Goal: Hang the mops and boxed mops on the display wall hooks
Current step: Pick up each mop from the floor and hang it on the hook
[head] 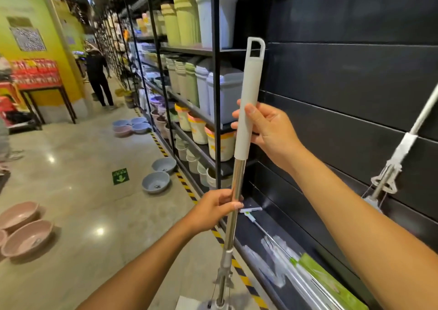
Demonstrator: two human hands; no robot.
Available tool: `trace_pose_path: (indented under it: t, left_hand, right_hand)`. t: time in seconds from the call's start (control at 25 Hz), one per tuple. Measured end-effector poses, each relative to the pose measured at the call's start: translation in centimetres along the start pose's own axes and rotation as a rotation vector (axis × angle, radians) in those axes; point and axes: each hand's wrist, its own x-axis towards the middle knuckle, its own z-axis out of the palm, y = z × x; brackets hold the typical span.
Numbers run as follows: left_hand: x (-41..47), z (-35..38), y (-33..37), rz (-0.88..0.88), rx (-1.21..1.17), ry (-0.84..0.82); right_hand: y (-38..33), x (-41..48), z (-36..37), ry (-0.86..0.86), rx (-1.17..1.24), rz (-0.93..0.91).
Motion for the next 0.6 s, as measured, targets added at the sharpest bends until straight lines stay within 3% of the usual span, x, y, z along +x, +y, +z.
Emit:
trace_pose_path:
  t: [0.24, 0.6]
  left_hand:
    - [11.9, 1.1, -0.7, 0.068, -0.102, -0.107]
    - [30.3, 5.4, -0.4, 0.195, -0.264, -0.457]
  right_hand:
    - [0.5, 7.0, -6.0, 0.128, -0.085, -0.028]
    - [0.4, 15.0, -14.7, 0.452, -0.372, -0.050]
